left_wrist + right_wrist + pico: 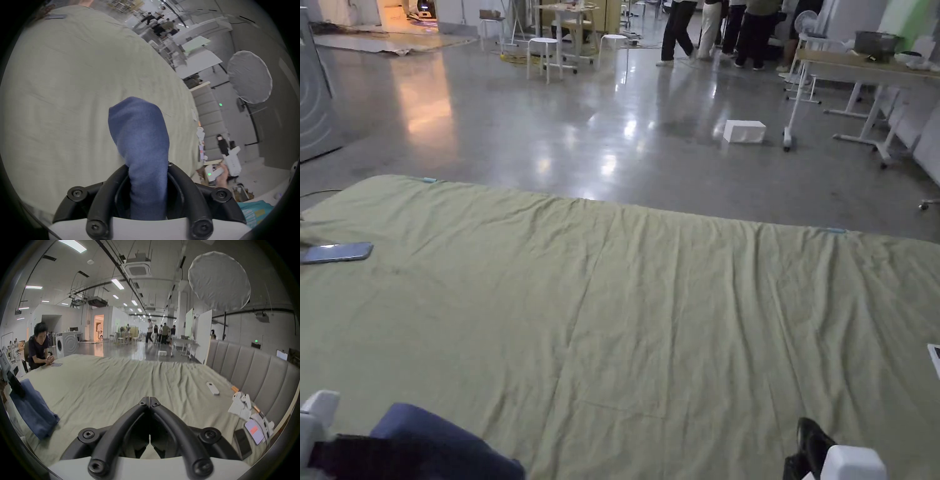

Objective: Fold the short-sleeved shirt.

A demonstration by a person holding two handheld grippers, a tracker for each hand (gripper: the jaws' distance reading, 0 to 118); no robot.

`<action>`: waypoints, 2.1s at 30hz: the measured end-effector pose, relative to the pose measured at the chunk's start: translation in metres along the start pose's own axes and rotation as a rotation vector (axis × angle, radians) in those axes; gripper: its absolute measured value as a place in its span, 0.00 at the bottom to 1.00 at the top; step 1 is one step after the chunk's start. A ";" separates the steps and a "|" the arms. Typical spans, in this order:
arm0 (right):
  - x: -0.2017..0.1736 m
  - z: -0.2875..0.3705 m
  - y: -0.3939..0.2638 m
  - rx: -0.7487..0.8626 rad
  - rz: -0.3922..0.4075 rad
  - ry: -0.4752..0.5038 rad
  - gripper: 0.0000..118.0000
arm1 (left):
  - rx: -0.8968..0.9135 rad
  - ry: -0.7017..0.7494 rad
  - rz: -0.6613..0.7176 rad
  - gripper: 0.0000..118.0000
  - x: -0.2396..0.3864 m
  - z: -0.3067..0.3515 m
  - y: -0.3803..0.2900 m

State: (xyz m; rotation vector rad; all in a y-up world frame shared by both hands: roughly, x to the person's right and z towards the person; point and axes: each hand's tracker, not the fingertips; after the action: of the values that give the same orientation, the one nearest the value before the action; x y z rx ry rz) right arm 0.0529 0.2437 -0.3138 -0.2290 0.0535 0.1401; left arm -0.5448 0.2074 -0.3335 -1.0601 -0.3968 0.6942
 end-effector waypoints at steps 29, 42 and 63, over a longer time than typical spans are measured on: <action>0.019 -0.003 0.001 0.006 -0.030 -0.074 0.00 | 0.008 1.010 -0.171 0.51 -0.084 0.074 0.067; 0.013 -0.011 0.001 -0.004 -0.030 -0.017 0.00 | 0.281 1.022 -0.356 0.54 0.011 0.010 0.036; 0.022 -0.012 0.010 0.046 -0.093 -0.057 0.00 | 0.900 0.594 -0.661 0.10 0.264 -0.150 -0.085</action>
State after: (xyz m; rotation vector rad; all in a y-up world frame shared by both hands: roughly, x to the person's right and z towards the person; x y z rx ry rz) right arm 0.0724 0.2535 -0.3296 -0.1810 -0.0109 0.0527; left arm -0.2350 0.2646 -0.3312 -0.1969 0.1073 -0.0856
